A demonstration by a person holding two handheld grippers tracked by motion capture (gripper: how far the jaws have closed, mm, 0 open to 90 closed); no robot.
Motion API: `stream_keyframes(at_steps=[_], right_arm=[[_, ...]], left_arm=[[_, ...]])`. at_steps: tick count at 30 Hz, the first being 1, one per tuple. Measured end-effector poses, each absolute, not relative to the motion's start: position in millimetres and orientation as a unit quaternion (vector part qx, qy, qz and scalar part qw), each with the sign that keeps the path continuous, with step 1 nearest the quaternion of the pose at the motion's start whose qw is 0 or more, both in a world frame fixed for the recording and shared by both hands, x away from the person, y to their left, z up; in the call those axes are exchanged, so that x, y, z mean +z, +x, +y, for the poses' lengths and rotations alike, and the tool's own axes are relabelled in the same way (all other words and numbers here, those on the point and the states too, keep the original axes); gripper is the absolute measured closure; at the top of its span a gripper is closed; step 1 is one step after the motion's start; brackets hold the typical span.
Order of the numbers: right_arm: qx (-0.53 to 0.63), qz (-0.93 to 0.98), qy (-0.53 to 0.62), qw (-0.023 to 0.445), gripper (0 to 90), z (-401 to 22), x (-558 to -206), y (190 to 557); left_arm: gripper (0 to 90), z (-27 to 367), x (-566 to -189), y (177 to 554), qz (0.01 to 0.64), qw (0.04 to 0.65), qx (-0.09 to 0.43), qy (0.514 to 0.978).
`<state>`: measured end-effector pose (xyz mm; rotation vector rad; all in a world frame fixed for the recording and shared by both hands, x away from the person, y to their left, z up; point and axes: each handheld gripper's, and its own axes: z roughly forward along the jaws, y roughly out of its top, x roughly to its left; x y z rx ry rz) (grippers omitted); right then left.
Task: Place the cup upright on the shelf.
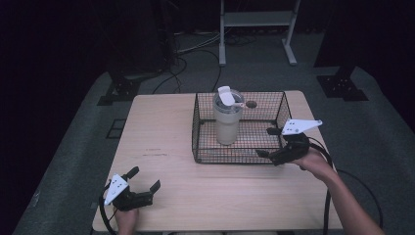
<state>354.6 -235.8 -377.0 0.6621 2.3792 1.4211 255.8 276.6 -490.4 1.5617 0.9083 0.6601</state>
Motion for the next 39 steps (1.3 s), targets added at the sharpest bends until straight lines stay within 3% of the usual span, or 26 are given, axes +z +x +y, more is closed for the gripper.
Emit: stream_keyframes(at_steps=[39], right_arm=[[0.5,0.83,0.21,0.127,9.6,-242.9,-412.4,306.2]], left_arm=[[0.0,276.1,-490.3,256.2,0.386,0.572,0.283,0.666]])
